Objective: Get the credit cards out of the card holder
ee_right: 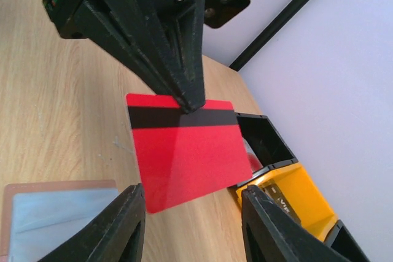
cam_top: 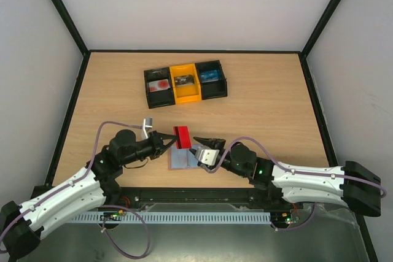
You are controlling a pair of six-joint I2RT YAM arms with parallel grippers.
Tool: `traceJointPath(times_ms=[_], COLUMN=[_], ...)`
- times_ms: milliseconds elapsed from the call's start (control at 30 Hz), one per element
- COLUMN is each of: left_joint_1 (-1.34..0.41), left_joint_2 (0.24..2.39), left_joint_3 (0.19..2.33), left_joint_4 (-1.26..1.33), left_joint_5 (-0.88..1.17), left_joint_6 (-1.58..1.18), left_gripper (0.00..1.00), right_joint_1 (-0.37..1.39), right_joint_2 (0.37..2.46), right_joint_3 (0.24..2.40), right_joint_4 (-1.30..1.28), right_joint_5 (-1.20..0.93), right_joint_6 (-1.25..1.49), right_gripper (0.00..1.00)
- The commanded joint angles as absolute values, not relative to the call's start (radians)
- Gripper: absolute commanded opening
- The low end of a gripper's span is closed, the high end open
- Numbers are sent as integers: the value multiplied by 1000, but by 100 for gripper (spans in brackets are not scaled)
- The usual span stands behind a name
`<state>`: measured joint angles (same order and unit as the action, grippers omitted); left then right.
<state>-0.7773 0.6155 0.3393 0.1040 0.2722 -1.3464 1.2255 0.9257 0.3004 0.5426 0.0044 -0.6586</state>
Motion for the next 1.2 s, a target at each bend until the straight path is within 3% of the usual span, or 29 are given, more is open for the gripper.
traceJointPath(times_ms=[0, 467, 667, 1100, 1167], left_joint_1=[-769, -764, -762, -761, -761], left_joint_2=[602, 560, 545, 511, 507], left_joint_3=[316, 272, 252, 219, 211], left_joint_4=[137, 127, 138, 168, 170], left_joint_5=[297, 265, 266, 305, 310], left_joint_6=[-1407, -1466, -1485, -1531, -1541], left_gripper=[3, 3, 3, 3, 3], right_joint_1=[1233, 1266, 1273, 1305, 1309], right_joint_2=[967, 1036, 1059, 1122, 1126], right_joint_3=[365, 369, 373, 379, 377], right_joint_4=[501, 523, 561, 635, 651], right_joint_5=[60, 64, 94, 179, 181], right_joint_6=[-727, -752, -760, -801, -802], right_gripper=[41, 46, 35, 34, 30])
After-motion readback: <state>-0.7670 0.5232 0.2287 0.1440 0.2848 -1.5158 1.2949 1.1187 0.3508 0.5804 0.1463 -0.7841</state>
